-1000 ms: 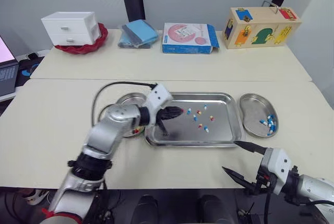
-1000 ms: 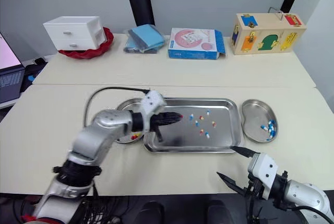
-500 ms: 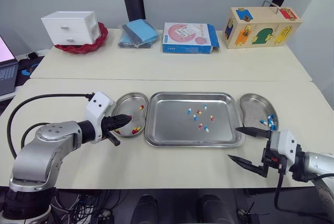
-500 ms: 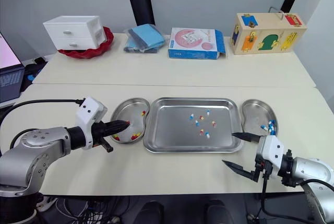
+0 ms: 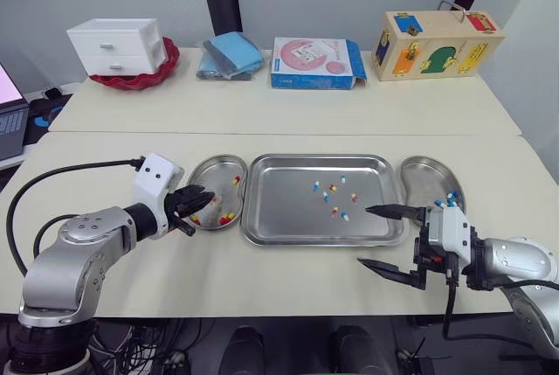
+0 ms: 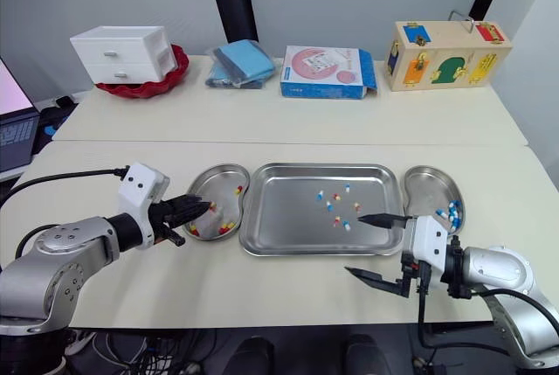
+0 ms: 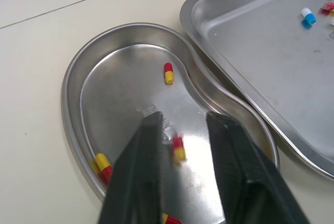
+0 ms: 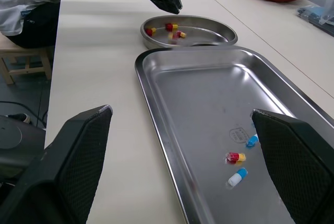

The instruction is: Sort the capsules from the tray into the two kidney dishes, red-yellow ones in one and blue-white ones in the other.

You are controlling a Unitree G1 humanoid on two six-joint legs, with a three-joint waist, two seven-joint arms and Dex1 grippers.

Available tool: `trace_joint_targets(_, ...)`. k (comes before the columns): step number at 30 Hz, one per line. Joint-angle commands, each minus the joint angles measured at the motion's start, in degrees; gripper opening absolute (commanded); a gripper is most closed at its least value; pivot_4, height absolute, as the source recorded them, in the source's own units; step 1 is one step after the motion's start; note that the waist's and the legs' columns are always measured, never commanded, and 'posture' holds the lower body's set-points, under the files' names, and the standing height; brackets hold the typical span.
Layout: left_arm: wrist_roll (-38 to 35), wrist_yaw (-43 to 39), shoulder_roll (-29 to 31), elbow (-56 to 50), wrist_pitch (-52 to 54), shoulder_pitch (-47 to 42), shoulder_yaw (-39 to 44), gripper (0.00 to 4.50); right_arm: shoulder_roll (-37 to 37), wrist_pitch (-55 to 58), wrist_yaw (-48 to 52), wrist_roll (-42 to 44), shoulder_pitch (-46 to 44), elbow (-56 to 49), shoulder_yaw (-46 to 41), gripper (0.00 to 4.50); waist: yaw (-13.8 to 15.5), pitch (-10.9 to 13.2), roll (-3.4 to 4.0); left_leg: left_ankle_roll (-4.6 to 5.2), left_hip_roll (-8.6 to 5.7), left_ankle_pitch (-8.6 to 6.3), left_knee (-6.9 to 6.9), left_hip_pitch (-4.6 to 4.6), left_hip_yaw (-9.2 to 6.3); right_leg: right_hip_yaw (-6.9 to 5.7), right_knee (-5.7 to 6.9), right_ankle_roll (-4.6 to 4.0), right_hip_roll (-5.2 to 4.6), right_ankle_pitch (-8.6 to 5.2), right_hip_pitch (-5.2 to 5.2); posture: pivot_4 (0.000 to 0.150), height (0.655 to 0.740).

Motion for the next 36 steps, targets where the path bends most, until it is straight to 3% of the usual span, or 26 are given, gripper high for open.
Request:
trace_joint_targets(1, -1.44, -0.47, 0.53, -1.12, -1.30, 0.16, 1.96, 2.61, 0.17, -0.27, -0.64, -0.16, -0.01, -1.41, -0.07, 4.50, -0.04, 0.00, 0.00, 0.00, 0.00, 0.00, 0.00, 0.00, 0.00, 0.00, 0.00, 0.00, 0.00, 0.00, 0.00, 0.150, 0.7078)
trace_joint_targets(7, -2.75, -1.77, 1.41, -0.88, -2.35, 0.94, 2.87, 4.48, 0.43, -0.93, -1.19, -0.88, 0.14, -0.98, 0.12, 4.50, -0.07, 0.00, 0.00, 0.00, 0.00, 0.00, 0.00, 0.00, 0.00, 0.00, 0.00, 0.00, 0.00, 0.00, -0.01, 0.150, 0.7078)
trace_joint_targets(12, -5.39, -8.12, 2.52, -2.45, -8.36, 5.47, 6.36, 4.48, 0.43, -0.94, -2.82, -1.74, 1.31, -1.12, -2.03, 4.50, -0.08, 0.00, 0.00, 0.00, 0.00, 0.00, -0.02, -0.01, 0.00, 0.01, -0.01, 0.00, 0.00, 0.00, -0.02, 0.150, 0.7078)
trace_joint_targets(19, -3.05, -17.69, 6.77, 3.91, -18.56, 22.95, 18.67, 4.48, -3.93, -2.27, -0.78, -2.12, 10.31, 2.66, -15.75, 4.50, -0.10, 0.02, 0.04, 0.01, 0.00, -0.01, -0.08, 0.00, 0.03, 0.03, -0.05, -0.03, 0.00, -0.02, -0.06, 0.150, 0.7078)
trace_joint_targets(27, -2.42, -20.80, 3.70, 8.64, -25.93, 34.13, 22.36, 4.48, -9.33, -6.14, 5.85, -3.93, 16.76, 17.45, -26.94, 4.50, 0.04, 0.02, -0.01, 0.02, 0.01, -0.01, -0.07, 0.01, 0.07, 0.02, -0.22, -0.04, -0.02, -0.02, 0.02, 0.150, 0.7078)
trace_joint_targets(36, -3.69, -19.90, 2.64, 2.71, -25.62, 38.61, 21.93, 4.48, -10.57, -6.63, 7.01, -5.48, 16.11, 23.62, -27.12, 4.50, -0.12, 0.02, 0.01, 0.02, 0.02, -0.02, -0.08, 0.00, 0.09, 0.05, -0.27, -0.04, -0.01, -0.02, 0.03, 0.150, 0.7078)
